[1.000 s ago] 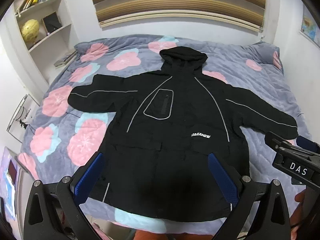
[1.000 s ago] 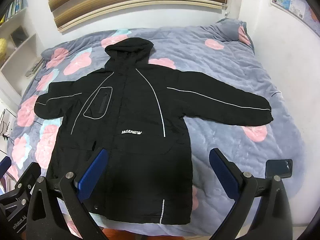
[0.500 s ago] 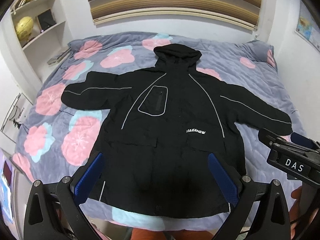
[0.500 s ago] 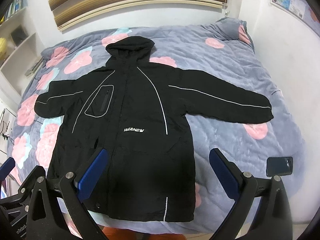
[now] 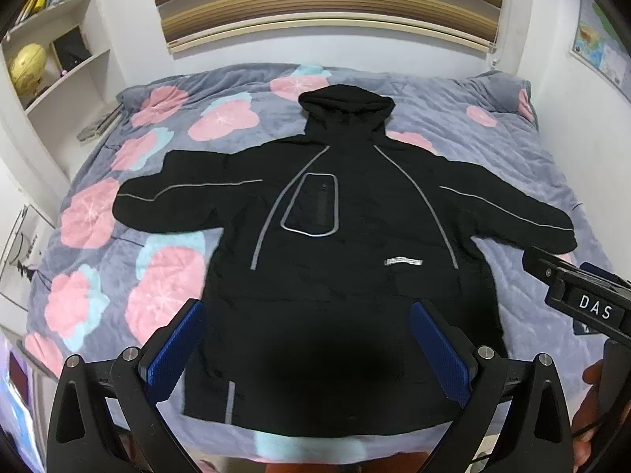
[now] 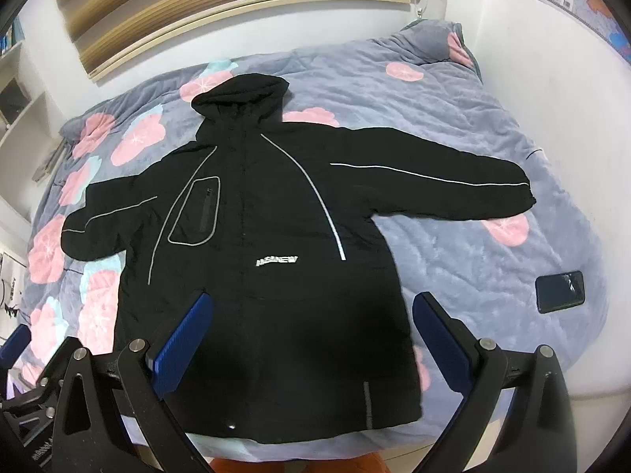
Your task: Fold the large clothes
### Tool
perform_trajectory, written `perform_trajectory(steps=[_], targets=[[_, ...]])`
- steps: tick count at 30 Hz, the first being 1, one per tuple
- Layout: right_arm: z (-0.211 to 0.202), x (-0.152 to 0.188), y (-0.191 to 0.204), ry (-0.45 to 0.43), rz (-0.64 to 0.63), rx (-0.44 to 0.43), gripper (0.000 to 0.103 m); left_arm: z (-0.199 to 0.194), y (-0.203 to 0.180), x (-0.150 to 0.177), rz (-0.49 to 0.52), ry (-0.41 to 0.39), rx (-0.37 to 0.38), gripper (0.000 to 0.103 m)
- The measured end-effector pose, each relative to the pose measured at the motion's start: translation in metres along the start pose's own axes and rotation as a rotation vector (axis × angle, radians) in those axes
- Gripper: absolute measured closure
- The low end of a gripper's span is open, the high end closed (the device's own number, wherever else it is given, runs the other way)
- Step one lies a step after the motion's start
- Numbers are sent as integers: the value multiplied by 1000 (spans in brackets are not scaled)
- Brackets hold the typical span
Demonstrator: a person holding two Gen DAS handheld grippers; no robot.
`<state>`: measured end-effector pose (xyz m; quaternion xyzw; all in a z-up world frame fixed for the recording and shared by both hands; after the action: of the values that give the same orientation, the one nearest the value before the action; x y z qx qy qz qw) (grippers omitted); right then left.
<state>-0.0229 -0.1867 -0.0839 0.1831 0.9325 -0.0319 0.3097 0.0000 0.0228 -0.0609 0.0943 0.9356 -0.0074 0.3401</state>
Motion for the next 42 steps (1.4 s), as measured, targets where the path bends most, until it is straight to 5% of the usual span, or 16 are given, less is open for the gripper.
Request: perform_trajectory(steps=[4,8,16,24,30,36,42], targets=[[9,2,23,0,4,50,1,5,36,-10,22,-19,5,1],[17,4,31,13,73,87,1,9,63,-24,109,-111,-82,1],[11,21,33,40,120,236,1,57,73,-34,170,-68,92,1],[6,11,9,8,179,278,1,64,41,-50,236,-98,213,1],[26,-24,-16,-10,162,237,1,55,13,-58,262,-133,173,1],[45,-63,-82,-16,167,192,1,54,-36,-75,246,-129,154,1],[65,-86,-189,-8,201,223,1,81,-121,-89,264,-98,164,1]])
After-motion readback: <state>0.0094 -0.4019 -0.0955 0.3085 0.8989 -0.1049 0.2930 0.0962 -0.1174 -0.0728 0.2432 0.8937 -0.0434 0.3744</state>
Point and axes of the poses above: each gripper's, at about its wrist camera, not at the fingertips, and z roughly the way its jaws point, y to its left, x to its underside, the point moved 4 cm from there along z, roughly the way its jaws point, and after that the axes turned 6 degrees about -y, right-handed, at the moved point
